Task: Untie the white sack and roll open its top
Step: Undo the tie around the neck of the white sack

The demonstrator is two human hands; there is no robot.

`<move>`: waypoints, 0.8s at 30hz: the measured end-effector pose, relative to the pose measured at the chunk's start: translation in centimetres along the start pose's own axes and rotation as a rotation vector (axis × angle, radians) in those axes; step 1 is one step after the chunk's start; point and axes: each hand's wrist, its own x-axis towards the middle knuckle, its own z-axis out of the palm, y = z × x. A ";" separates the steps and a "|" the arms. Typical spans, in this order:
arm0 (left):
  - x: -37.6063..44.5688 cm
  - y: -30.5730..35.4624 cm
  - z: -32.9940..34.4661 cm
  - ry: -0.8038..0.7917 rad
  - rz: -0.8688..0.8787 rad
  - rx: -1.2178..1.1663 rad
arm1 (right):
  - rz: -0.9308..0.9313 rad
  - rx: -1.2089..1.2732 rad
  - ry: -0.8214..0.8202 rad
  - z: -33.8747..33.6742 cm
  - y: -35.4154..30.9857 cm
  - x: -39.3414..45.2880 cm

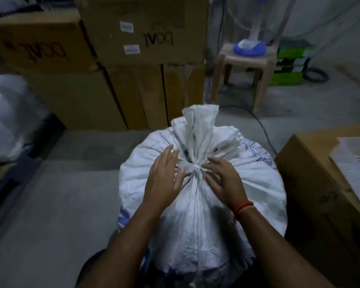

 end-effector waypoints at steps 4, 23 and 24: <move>1.1 -0.7 0.4 0.088 -0.053 -0.142 | 0.041 0.072 0.020 -0.2 0.8 1.7; 4.5 -1.4 0.8 -0.156 -0.065 -0.550 | 0.050 0.149 -0.064 1.3 1.5 4.2; 4.6 -1.7 0.7 -0.155 -0.073 -0.559 | 0.050 0.153 -0.073 1.2 1.6 4.3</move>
